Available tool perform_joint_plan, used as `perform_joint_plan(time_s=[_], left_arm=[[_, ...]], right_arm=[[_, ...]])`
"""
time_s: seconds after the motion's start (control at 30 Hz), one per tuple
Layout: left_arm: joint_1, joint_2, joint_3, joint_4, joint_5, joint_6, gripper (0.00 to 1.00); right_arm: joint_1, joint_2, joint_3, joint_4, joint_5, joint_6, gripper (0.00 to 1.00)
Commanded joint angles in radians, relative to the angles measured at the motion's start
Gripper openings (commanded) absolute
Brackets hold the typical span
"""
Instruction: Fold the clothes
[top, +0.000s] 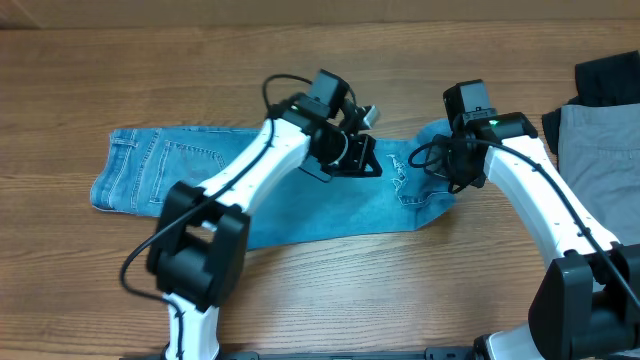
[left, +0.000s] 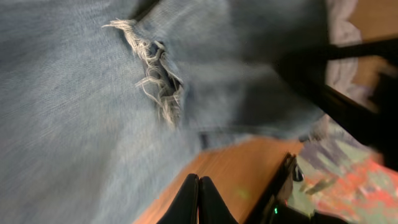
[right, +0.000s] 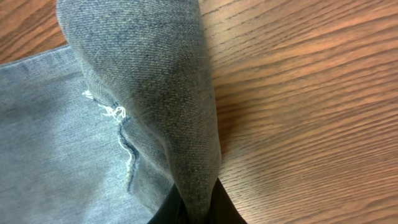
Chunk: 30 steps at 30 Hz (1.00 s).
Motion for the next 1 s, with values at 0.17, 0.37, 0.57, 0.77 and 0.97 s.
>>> perform_joint_plan(time_s=[0.17, 0.37, 0.57, 0.77, 0.97], left_arm=[[-0.039, 0.222, 0.000, 0.206, 0.063, -0.170, 0.04], [-0.072, 0.237, 0.000, 0.310, 0.097, -0.201, 0.04], [-0.097, 0.241, 0.000, 0.329, 0.056, -0.225, 0.04], [-0.113, 0.246, 0.000, 0.368, 0.001, -0.262, 0.04], [-0.134, 0.307, 0.000, 0.408, -0.009, -0.310, 0.06]], right_arm=[[-0.017, 0.007, 0.024, -0.004, -0.046, -0.029, 0.04], [-0.017, 0.007, 0.024, -0.009, -0.046, -0.029, 0.04], [-0.017, 0.007, 0.024, -0.011, -0.073, -0.029, 0.04], [-0.015, 0.007, 0.024, 0.021, -0.185, -0.029, 0.04], [0.016, 0.007, 0.024, 0.046, -0.206, -0.028, 0.04]])
